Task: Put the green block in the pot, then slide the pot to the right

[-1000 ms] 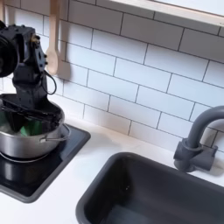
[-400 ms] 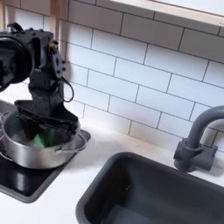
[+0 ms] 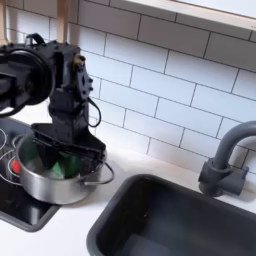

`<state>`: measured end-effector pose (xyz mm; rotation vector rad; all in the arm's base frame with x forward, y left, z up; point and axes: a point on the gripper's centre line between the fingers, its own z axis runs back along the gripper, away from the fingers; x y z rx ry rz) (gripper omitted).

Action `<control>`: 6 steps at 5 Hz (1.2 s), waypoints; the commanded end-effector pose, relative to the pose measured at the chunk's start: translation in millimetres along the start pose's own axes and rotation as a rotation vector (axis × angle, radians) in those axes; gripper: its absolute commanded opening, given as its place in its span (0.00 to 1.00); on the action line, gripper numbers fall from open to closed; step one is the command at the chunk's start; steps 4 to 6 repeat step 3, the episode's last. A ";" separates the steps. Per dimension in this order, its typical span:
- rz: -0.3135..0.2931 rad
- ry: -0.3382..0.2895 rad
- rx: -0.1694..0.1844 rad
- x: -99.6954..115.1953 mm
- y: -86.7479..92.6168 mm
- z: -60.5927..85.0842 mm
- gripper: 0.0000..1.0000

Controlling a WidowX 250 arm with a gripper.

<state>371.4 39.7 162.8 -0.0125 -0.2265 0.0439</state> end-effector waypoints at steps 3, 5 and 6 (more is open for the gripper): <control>0.009 0.044 -0.022 -8.6 -8.2 -2.2 1.00; 0.009 0.044 -0.022 -8.6 -8.2 -2.2 1.00; 0.009 0.044 -0.022 -8.6 -8.2 -2.2 1.00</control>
